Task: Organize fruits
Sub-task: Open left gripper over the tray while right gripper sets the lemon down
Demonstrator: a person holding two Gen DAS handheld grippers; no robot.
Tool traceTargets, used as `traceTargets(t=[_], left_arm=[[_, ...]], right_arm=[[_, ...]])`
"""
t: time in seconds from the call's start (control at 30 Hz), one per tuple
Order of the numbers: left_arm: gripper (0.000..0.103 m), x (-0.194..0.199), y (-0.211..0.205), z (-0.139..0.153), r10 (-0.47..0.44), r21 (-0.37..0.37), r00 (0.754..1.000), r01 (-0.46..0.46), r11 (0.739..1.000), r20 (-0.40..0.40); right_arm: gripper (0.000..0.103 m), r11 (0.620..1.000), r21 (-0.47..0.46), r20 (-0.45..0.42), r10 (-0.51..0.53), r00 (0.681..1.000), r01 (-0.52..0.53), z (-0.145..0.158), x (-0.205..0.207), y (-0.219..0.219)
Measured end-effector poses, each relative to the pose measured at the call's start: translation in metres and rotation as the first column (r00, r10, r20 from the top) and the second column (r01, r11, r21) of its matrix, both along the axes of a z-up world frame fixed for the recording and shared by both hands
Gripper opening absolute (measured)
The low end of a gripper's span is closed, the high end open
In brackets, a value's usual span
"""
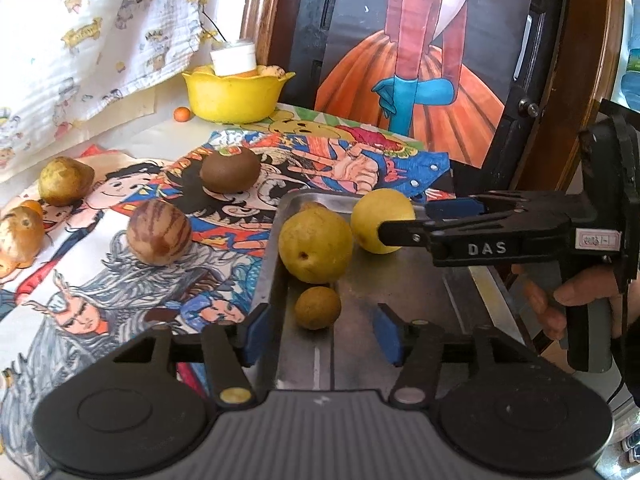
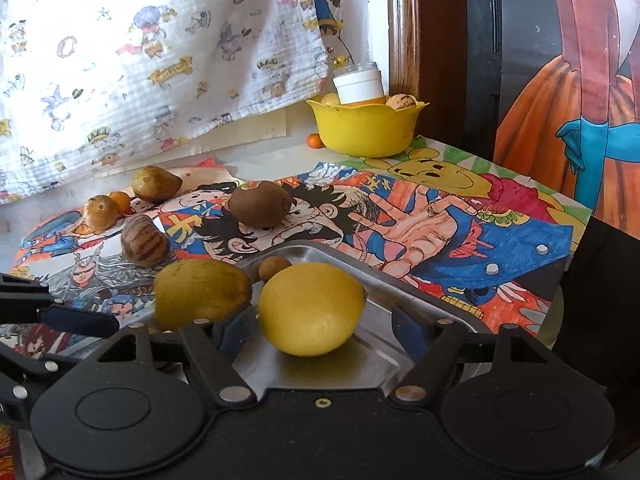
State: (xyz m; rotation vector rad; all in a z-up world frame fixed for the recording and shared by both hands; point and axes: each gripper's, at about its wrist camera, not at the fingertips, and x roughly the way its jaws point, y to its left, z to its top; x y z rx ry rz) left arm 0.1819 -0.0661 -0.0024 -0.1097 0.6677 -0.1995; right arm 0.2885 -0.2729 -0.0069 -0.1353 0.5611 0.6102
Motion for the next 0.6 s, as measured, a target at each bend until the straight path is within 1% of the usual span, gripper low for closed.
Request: traceTargets(t=[0.07,0.2,0.27,0.4,0.47,0.6], left_arm=[[0.070,-0.005,0.003,0.003,0.013,0.005,1.000,-0.013,1.000,0.011],[0.074,-0.013,0.011,0.008,0.039,0.006,0.999,-0.039,0.999,0.026],[0.081,-0.018,0.014,0.011,0.060,0.009,0.997,-0.060,0.998,0.039],[0.092,-0.027,0.021,0.016,0.101,0.021,0.992,-0.103,0.995,0.070],[0.100,-0.032,0.024,0.018,0.121,0.025,0.989,-0.123,0.992,0.083],[0.103,-0.042,0.031,0.021,0.154,0.029,0.983,-0.157,0.987,0.105]], right_arm=[[0.081,1.000,0.004,0.004,-0.003,1.000,0.003,0.002,-0.005,-0.002],[0.083,1.000,0.007,0.007,-0.008,1.000,0.008,0.005,-0.015,-0.004],[0.084,1.000,0.006,0.016,-0.012,1.000,0.012,0.007,-0.022,-0.004],[0.092,1.000,0.015,0.030,-0.025,0.999,0.025,0.014,-0.038,-0.007],[0.094,0.999,0.017,0.039,-0.031,0.999,0.030,0.018,-0.048,-0.007],[0.100,0.999,0.024,0.050,-0.050,0.997,0.049,0.025,-0.070,-0.007]])
